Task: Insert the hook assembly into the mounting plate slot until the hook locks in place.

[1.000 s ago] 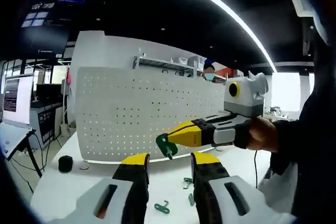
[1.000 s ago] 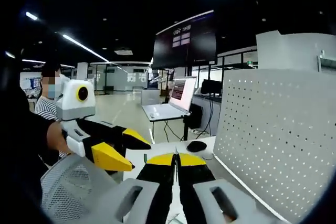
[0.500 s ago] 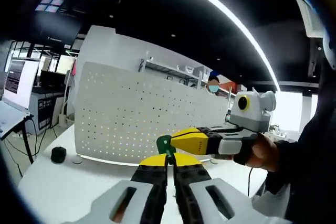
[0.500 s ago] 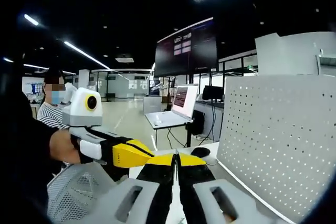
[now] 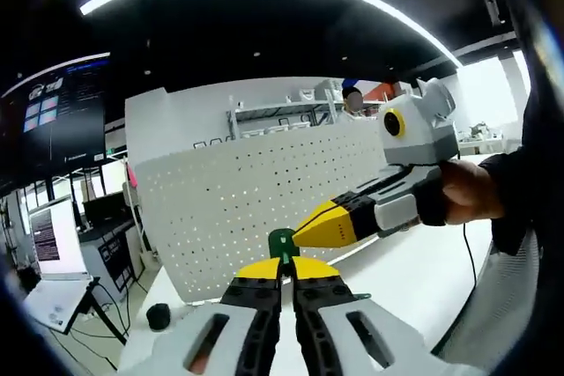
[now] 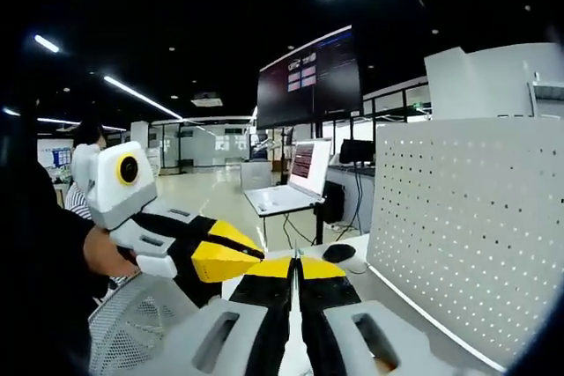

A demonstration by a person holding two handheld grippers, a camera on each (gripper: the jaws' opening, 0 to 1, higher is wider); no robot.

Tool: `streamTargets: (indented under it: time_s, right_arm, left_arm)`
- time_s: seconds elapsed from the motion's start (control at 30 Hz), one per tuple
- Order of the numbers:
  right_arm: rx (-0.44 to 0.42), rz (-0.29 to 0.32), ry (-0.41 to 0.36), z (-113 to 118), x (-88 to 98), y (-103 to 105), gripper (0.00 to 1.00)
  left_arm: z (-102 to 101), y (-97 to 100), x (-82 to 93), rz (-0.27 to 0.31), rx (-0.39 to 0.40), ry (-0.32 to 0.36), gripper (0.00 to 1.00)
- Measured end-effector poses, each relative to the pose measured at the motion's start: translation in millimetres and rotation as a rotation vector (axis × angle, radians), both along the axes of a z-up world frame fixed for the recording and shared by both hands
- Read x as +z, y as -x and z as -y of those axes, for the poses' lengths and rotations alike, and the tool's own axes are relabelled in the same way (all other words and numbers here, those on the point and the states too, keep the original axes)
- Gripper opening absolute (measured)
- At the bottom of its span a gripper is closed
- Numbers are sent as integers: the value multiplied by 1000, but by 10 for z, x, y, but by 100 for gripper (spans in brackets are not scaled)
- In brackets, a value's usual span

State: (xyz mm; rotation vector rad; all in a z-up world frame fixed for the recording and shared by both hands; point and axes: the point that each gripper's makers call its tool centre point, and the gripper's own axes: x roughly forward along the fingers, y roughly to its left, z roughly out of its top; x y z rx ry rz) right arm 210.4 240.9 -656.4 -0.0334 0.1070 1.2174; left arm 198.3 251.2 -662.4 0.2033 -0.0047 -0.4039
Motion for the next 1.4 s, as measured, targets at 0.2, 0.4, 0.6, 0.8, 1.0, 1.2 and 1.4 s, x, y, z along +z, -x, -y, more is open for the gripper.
streamTargets:
  time_s: [0.2,0.4,0.6,0.8,1.0,1.2,1.4]
  right_arm:
    - [-1,-16,13,-40,-5,40,0]
    - [7,-48,20,-66,-25,78,0]
    - [9,-62,26,-80,-39,90,0]
    - [-1,-41,19,-40,15,87,9]
    - [-74,2,5,235,174,27,13]
    - [-239,120,74,697,243,-153,26]
    - [-354,117,100,1120,153,-207,33]
  left_arm:
    - [-38,-41,-5,10,20,15,6]
    - [-21,-44,-33,8,5,14,4]
    - [-42,-40,-46,4,3,38,3]
    - [-66,-48,-23,1,11,59,3]
    - [-238,-125,130,11,48,88,3]
    - [-424,-326,333,25,89,110,3]
    - [-558,-597,592,46,112,157,3]
